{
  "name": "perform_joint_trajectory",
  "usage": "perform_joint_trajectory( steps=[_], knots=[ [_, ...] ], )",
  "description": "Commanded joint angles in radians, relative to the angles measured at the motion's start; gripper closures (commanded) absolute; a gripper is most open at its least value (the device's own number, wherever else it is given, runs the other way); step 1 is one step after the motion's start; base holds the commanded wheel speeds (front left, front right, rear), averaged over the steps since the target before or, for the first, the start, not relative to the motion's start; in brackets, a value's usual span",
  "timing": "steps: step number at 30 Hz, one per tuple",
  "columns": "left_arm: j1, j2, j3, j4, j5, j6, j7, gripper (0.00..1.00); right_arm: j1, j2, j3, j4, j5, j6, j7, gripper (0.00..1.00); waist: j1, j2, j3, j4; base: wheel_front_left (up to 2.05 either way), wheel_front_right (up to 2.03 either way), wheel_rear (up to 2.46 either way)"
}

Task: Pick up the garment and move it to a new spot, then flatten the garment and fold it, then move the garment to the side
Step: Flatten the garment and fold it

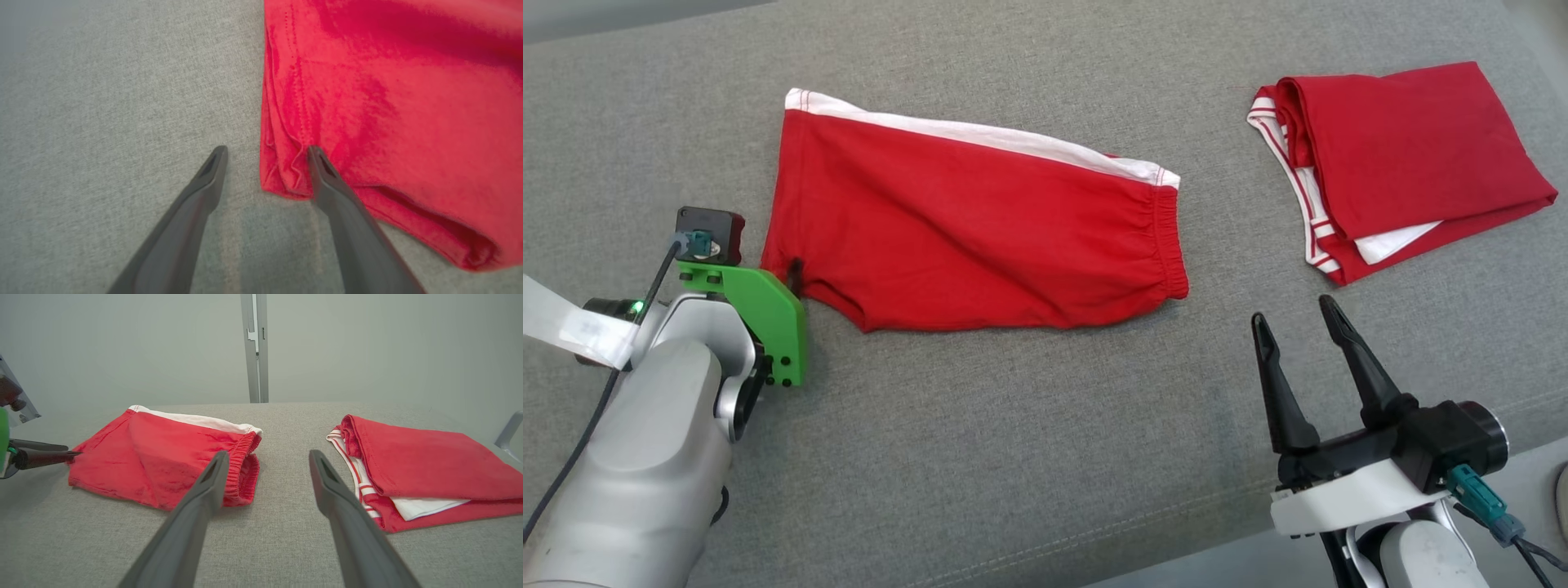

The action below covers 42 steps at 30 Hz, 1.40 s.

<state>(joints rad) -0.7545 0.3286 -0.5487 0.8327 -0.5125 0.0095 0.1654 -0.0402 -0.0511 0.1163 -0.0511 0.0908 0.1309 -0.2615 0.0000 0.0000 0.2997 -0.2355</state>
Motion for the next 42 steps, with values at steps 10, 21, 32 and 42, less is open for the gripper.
perform_joint_trajectory(
  steps=[10,21,32,42],
  knots=[
    [0.070,-0.007,0.007,0.002,-0.051,0.004,0.062,1.00,0.006,0.000,0.028,0.005,0.000,-0.001,-0.004,0.00,0.0000,0.0000,-0.010,-0.012,0.00,0.00,0.00],
    [0.141,-0.014,0.037,-0.022,-0.103,0.036,0.046,1.00,0.016,0.000,0.045,0.028,-0.018,-0.001,-0.004,0.00,0.0000,0.0000,-0.065,0.014,0.00,0.00,0.00],
    [0.330,-0.010,0.042,-0.126,-0.154,0.061,0.038,1.00,0.051,0.000,0.055,0.057,-0.018,-0.001,-0.004,0.00,0.0000,0.0000,-0.165,0.051,0.00,0.00,0.00],
    [0.418,0.022,0.026,-0.246,-0.124,0.072,-0.044,0.00,0.066,0.000,0.061,0.066,-0.022,-0.001,0.000,0.00,0.0000,0.0000,-0.200,0.057,0.00,0.00,0.00]
  ],
)
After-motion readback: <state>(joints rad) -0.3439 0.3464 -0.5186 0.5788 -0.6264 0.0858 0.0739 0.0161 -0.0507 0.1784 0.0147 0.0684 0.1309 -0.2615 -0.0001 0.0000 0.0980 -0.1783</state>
